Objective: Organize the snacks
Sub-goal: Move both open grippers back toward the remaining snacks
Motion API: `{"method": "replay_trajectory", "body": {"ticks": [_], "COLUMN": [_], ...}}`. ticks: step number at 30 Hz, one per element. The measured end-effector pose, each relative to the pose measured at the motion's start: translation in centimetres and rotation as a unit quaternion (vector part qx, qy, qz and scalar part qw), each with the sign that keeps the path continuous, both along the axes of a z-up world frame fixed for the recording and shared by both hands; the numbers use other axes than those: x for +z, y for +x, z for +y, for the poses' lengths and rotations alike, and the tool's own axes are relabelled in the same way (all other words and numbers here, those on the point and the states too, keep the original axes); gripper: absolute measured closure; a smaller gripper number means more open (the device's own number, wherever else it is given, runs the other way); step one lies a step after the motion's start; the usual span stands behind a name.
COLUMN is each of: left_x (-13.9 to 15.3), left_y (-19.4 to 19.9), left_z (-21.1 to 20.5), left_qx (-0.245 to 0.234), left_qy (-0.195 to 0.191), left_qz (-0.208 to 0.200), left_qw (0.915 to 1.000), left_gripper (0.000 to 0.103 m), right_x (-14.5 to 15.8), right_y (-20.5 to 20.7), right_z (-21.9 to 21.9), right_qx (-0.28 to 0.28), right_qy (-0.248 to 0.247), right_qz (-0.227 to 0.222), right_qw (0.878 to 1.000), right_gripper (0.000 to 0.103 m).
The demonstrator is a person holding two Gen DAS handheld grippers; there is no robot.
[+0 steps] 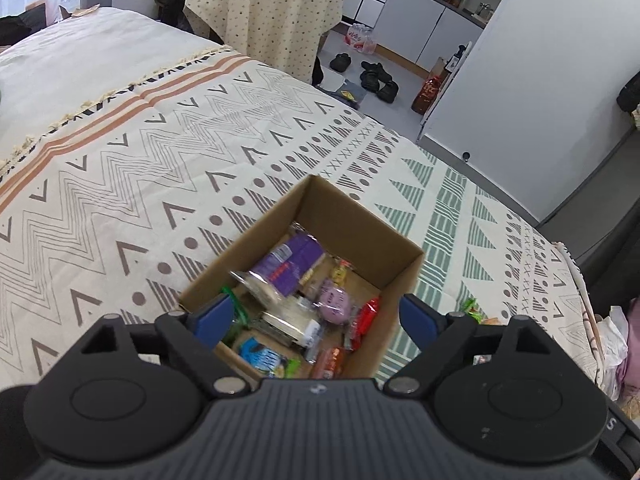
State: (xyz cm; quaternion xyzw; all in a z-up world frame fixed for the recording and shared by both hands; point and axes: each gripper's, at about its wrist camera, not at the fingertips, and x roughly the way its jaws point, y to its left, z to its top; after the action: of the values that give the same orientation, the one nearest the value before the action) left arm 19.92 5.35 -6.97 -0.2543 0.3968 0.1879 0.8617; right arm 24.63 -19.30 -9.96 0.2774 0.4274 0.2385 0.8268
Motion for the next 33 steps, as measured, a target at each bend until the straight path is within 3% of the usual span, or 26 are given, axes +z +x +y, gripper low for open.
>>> {"method": "replay_trajectory", "body": {"ticks": [15, 33], "left_x": [-1.3, -3.8], "left_y": [1.3, 5.5], "left_z": [-6.2, -10.8], "left_qx": [-0.01, -0.05], "left_qy": [0.0, -0.009], "left_qz": [-0.002, 0.007], "left_qw": [1.0, 0.9987], "left_gripper": [0.013, 0.013], "right_x": [-1.4, -3.3], "right_y": [0.0, 1.4], "right_z": [-6.9, -13.1], "right_qx": [-0.053, -0.137], "right_qy": [0.005, 0.069], "right_qz": [-0.002, 0.043], "right_qw": [0.999, 0.987], "right_gripper": [0.02, 0.018]}}
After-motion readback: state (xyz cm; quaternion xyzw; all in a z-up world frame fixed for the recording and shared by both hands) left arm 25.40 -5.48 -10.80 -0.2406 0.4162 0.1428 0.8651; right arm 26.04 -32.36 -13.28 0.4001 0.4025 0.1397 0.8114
